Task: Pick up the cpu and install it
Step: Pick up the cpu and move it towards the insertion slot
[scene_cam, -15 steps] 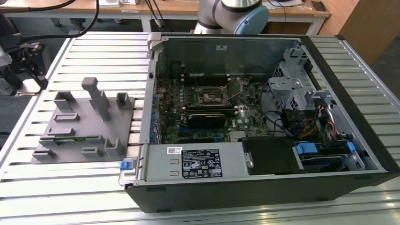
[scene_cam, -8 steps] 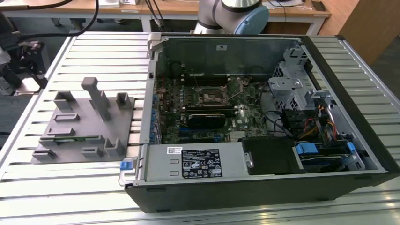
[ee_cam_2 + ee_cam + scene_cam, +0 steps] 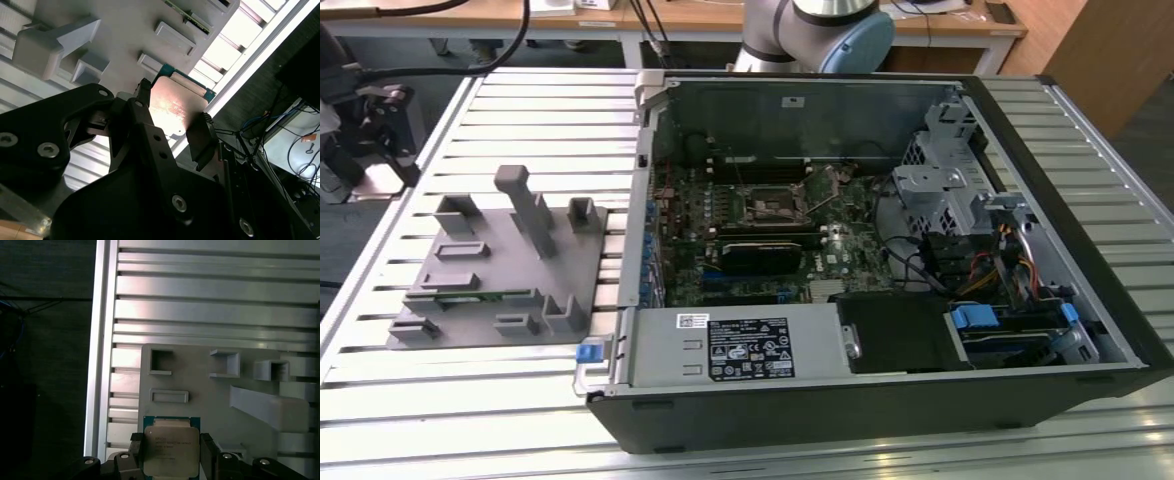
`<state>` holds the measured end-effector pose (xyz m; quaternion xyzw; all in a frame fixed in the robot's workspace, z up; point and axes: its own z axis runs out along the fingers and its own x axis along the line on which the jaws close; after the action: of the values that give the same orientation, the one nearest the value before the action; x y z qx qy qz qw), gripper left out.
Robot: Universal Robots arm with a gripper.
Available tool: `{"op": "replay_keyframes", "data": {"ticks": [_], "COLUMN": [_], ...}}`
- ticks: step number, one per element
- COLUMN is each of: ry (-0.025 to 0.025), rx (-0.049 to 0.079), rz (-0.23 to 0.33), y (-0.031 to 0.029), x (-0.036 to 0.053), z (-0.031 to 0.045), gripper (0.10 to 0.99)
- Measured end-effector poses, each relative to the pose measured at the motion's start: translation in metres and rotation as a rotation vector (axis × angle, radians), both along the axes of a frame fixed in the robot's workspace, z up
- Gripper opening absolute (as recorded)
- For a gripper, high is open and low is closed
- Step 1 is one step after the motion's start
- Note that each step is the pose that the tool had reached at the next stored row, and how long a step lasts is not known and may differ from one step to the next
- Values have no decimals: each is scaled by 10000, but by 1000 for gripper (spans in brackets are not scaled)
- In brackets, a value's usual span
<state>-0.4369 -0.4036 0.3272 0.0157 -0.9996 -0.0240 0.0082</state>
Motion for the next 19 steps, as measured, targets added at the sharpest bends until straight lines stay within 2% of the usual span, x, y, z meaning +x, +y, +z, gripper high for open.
{"op": "replay_keyframes", "data": {"ticks": [19], "ry": [0], "rx": [0], "rz": [-1], "y": [0], "x": [0], "z": [42], "gripper": [541]}}
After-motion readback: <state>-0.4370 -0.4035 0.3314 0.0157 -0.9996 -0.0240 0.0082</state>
